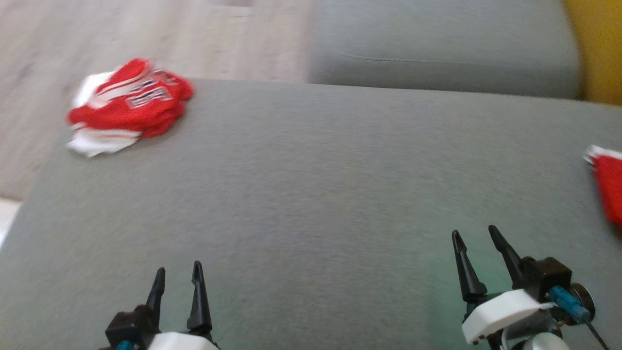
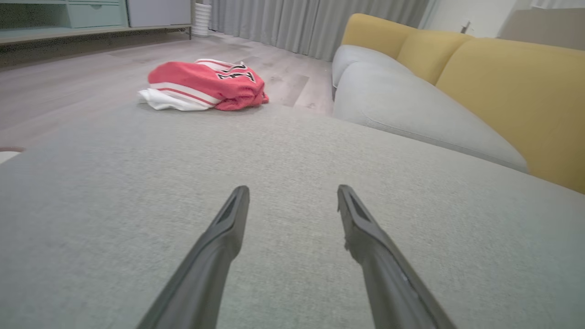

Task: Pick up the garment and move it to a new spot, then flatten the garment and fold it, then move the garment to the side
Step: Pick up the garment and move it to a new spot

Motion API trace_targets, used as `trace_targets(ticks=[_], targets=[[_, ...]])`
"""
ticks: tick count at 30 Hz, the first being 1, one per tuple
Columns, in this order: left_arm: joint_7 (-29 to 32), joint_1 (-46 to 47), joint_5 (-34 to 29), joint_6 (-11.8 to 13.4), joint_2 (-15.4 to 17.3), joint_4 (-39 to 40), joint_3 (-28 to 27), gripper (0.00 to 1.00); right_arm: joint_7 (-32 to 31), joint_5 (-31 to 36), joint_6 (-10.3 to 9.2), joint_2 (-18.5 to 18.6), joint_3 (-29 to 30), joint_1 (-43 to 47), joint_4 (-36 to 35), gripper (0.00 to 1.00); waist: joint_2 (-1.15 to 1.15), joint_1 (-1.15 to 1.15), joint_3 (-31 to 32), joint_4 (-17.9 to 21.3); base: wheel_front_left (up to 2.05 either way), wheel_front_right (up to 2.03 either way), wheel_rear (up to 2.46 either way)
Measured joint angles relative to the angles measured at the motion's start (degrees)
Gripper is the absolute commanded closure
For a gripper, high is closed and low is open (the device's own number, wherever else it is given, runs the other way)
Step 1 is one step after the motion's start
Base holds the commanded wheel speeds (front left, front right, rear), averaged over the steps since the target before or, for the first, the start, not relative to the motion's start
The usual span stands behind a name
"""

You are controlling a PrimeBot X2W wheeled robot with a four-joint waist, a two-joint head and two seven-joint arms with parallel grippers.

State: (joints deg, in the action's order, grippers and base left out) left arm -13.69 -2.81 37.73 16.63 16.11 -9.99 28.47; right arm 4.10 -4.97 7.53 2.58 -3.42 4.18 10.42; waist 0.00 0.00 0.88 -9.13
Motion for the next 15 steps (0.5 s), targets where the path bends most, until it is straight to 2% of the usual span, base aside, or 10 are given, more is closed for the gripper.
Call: trace_targets(ticks=[9, 15], targets=[[0.1, 0.1, -0.1, 0.5, 1.7, 1.2, -0.5, 0.0, 0.0, -0.1, 0.0, 0.0, -1.1, 0.0, -0.4, 0.0, 0.0, 0.0, 0.4, -13.1, 0.0, 0.0, 0.0], [0.0, -2.0, -0.1, 2.5, 2.3, 4.2, -3.4, 0.0, -0.1, -0.5, 0.0, 0.0, -6.6, -2.0, 0.0, 0.0, 0.0, 0.0, -0.1, -20.0, 0.0, 0.0, 0.0]])
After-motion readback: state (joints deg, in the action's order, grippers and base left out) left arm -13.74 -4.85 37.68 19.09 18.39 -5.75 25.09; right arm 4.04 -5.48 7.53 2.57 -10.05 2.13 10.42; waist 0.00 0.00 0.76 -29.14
